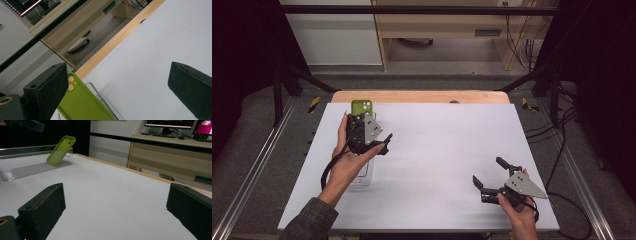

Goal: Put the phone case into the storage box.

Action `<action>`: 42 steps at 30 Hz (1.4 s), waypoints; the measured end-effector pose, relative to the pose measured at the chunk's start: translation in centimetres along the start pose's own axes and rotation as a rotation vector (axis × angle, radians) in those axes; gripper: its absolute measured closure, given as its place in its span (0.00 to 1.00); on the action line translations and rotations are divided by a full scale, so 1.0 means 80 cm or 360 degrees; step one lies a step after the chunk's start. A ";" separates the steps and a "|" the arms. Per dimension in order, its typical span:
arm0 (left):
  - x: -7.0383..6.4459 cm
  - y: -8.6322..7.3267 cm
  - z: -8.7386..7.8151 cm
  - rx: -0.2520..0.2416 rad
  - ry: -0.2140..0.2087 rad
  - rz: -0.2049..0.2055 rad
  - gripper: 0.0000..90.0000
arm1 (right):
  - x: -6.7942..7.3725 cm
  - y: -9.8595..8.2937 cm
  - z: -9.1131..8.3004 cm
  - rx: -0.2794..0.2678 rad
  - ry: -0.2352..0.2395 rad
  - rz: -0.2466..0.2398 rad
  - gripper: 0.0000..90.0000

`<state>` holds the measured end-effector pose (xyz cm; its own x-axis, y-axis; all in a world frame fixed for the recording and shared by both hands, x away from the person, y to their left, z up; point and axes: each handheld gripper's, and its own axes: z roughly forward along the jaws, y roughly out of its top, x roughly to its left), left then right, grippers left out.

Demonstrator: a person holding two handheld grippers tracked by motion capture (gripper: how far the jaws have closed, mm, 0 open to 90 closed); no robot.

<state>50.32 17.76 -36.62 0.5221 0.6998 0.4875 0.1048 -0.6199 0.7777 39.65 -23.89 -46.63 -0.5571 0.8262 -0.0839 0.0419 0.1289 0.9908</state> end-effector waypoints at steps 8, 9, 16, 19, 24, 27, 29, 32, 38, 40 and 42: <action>0.002 0.000 -0.007 -0.0047 -0.0022 -0.0061 0.03 | 0.000 0.000 0.000 -0.0002 0.0000 0.0001 0.03; 0.002 0.001 -0.008 -0.0056 -0.0024 -0.0075 0.03 | 0.000 0.000 0.000 -0.0002 -0.0002 0.0001 0.03; 0.003 -0.002 -0.014 -0.0101 -0.0045 -0.0141 0.03 | 0.000 0.000 0.000 -0.0001 0.0001 0.0001 0.03; 0.003 -0.003 -0.017 -0.0123 -0.0055 -0.0165 0.03 | 0.000 0.000 0.000 -0.0003 -0.0001 0.0001 0.03; 0.007 -0.005 -0.024 -0.0174 -0.0076 -0.0231 0.03 | 0.000 0.000 0.000 -0.0002 0.0001 0.0001 0.03; 0.011 -0.007 -0.027 -0.0200 -0.0087 -0.0272 0.03 | 0.000 0.000 -0.001 -0.0005 0.0000 0.0002 0.03; 0.013 -0.009 -0.030 -0.0212 -0.0089 -0.0302 0.03 | 0.000 0.000 0.000 -0.0005 0.0001 0.0001 0.03; 0.017 -0.011 -0.033 -0.0225 -0.0087 -0.0324 0.03 | 0.000 0.000 0.000 -0.0003 0.0002 0.0003 0.03; 0.023 -0.017 -0.041 -0.0262 -0.0091 -0.0386 0.03 | 0.000 0.000 0.000 -0.0006 0.0001 0.0004 0.03; 0.026 -0.018 -0.044 -0.0278 -0.0088 -0.0404 0.03 | 0.001 0.000 0.000 -0.0004 0.0003 0.0003 0.03; 0.028 -0.020 -0.047 -0.0292 -0.0091 -0.0423 0.03 | 0.001 0.000 0.000 -0.0004 0.0003 0.0003 0.03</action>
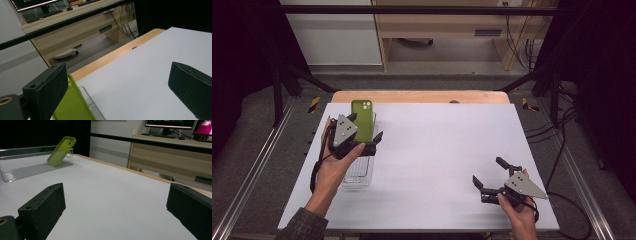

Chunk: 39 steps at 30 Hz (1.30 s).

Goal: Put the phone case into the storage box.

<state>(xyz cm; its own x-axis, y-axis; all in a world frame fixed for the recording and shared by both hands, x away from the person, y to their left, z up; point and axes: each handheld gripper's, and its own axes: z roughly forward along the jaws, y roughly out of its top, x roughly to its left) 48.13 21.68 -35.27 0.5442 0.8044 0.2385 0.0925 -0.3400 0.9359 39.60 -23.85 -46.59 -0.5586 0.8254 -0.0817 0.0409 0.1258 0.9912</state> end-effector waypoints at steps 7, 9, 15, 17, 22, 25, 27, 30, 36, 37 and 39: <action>0.007 -0.005 -0.011 -0.0022 0.0016 -0.0059 0.03 | 0.000 0.000 0.000 0.0001 0.0001 0.0001 0.03; 0.009 -0.006 -0.014 -0.0035 0.0021 -0.0073 0.03 | 0.000 0.000 0.000 0.0000 0.0001 0.0000 0.03; 0.015 -0.010 -0.024 -0.0072 0.0037 -0.0106 0.03 | 0.001 0.000 0.000 0.0000 0.0001 0.0002 0.03; 0.018 -0.011 -0.027 -0.0087 0.0049 -0.0099 0.03 | 0.001 0.000 0.000 0.0000 0.0001 0.0002 0.03; 0.024 -0.014 -0.034 -0.0111 0.0057 -0.0126 0.03 | 0.001 0.000 0.000 0.0000 0.0001 0.0003 0.03; 0.026 -0.019 -0.040 -0.0118 0.0036 -0.0175 0.03 | 0.001 0.000 0.000 0.0000 0.0001 0.0000 0.03; 0.027 -0.022 -0.044 -0.0121 0.0040 -0.0182 0.02 | 0.001 0.000 0.000 0.0001 0.0001 -0.0001 0.03; 0.029 -0.026 -0.048 -0.0129 0.0049 -0.0202 0.02 | 0.001 0.000 0.000 0.0001 0.0002 -0.0001 0.03; 0.033 -0.033 -0.059 -0.0165 0.0070 -0.0240 0.02 | 0.001 0.000 0.001 0.0003 0.0001 -0.0003 0.03; 0.033 -0.034 -0.060 -0.0170 0.0071 -0.0243 0.02 | 0.001 0.000 0.001 0.0003 0.0002 -0.0003 0.03; 0.033 -0.036 -0.064 -0.0182 0.0076 -0.0252 0.02 | 0.001 0.000 0.001 0.0003 0.0002 -0.0004 0.03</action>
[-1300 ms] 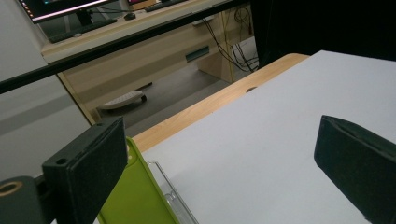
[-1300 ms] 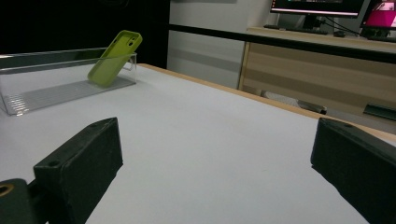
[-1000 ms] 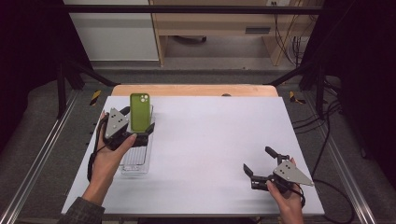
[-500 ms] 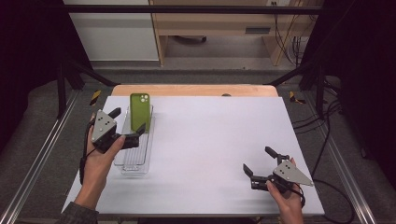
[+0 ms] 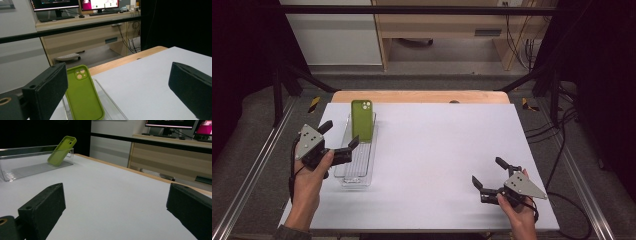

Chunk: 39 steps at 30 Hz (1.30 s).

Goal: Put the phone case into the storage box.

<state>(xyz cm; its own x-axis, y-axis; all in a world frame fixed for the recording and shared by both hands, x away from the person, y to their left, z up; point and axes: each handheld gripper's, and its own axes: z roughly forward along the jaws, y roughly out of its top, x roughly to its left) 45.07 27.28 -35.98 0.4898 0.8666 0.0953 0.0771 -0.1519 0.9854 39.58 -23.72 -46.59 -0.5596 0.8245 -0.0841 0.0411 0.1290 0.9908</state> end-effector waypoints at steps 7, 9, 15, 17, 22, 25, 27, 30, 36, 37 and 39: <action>0.005 -0.008 -0.010 -0.0021 0.0012 -0.0024 0.02 | 0.000 0.000 0.000 0.0000 0.0001 0.0002 0.03; 0.006 -0.010 -0.012 -0.0026 0.0015 -0.0031 0.02 | 0.000 0.000 0.000 0.0000 0.0000 0.0000 0.03; 0.010 -0.015 -0.021 -0.0042 0.0022 -0.0050 0.02 | 0.000 0.000 0.000 0.0000 0.0002 -0.0003 0.03; 0.012 -0.016 -0.023 -0.0049 0.0026 -0.0050 0.02 | 0.000 0.000 0.000 -0.0001 -0.0001 -0.0004 0.03; 0.014 -0.019 -0.031 -0.0058 0.0037 -0.0061 0.02 | 0.000 0.000 0.000 -0.0002 -0.0001 -0.0001 0.03; 0.016 -0.020 -0.037 -0.0066 0.0039 -0.0058 0.02 | 0.000 0.000 -0.001 -0.0003 -0.0002 -0.0001 0.03; 0.016 -0.022 -0.040 -0.0071 0.0045 -0.0053 0.02 | -0.001 0.001 -0.001 -0.0005 -0.0001 -0.0005 0.03; 0.017 -0.027 -0.045 -0.0082 0.0047 -0.0054 0.02 | 0.000 0.000 -0.001 -0.0003 0.0000 -0.0002 0.03; 0.018 -0.037 -0.053 -0.0093 0.0058 -0.0063 0.02 | 0.000 0.001 -0.001 -0.0004 -0.0001 -0.0004 0.03; 0.018 -0.039 -0.054 -0.0098 0.0060 -0.0066 0.02 | 0.000 0.001 -0.001 -0.0004 -0.0001 -0.0005 0.03; 0.018 -0.042 -0.056 -0.0099 0.0058 -0.0067 0.02 | 0.000 0.001 -0.001 -0.0003 -0.0001 -0.0004 0.03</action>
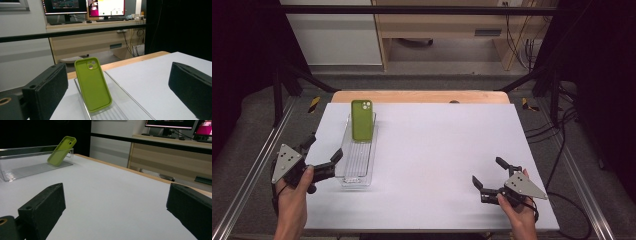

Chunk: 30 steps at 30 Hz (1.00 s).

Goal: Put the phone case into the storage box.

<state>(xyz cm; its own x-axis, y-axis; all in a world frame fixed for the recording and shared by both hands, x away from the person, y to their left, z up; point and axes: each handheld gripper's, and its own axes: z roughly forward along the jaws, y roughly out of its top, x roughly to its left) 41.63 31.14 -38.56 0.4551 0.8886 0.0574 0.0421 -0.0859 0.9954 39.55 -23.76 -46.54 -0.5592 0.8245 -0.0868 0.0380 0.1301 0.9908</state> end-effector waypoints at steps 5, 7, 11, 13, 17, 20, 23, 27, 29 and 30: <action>-0.002 -0.007 -0.004 -0.0008 -0.0001 -0.0007 0.02 | 0.000 0.000 0.000 0.0001 0.0001 0.0000 0.03; -0.003 -0.010 -0.005 -0.0017 0.0001 -0.0003 0.02 | 0.000 0.000 0.000 0.0001 0.0001 0.0001 0.03; -0.005 -0.016 -0.006 -0.0014 -0.0013 -0.0007 0.02 | 0.000 0.000 0.000 0.0000 0.0000 -0.0001 0.03; -0.006 -0.019 -0.006 -0.0013 -0.0016 -0.0004 0.02 | 0.000 0.000 0.000 0.0002 0.0000 0.0001 0.03; -0.009 -0.024 -0.006 -0.0015 -0.0018 0.0005 0.02 | 0.000 0.000 0.000 0.0002 0.0001 -0.0002 0.03; -0.010 -0.029 -0.005 -0.0007 -0.0034 0.0000 0.02 | 0.000 0.000 0.000 0.0001 0.0001 -0.0002 0.03; -0.013 -0.034 -0.003 0.0007 -0.0045 0.0008 0.02 | 0.000 0.000 0.000 0.0001 0.0002 -0.0003 0.03; -0.016 -0.039 -0.001 0.0014 -0.0057 0.0016 0.02 | 0.000 0.000 0.000 0.0001 0.0001 -0.0004 0.03; -0.017 -0.041 0.000 0.0016 -0.0059 0.0012 0.02 | 0.000 0.000 0.000 0.0003 0.0000 -0.0003 0.03; -0.018 -0.043 0.000 0.0018 -0.0059 0.0013 0.02 | 0.000 0.000 0.000 0.0004 0.0001 -0.0004 0.03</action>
<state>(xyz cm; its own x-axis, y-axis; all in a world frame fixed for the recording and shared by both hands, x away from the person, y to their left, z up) 40.86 30.18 -42.07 0.4882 0.8705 0.0625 0.0481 -0.0984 0.9940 39.54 -23.73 -46.54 -0.5598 0.8238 -0.0895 0.0384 0.1336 0.9903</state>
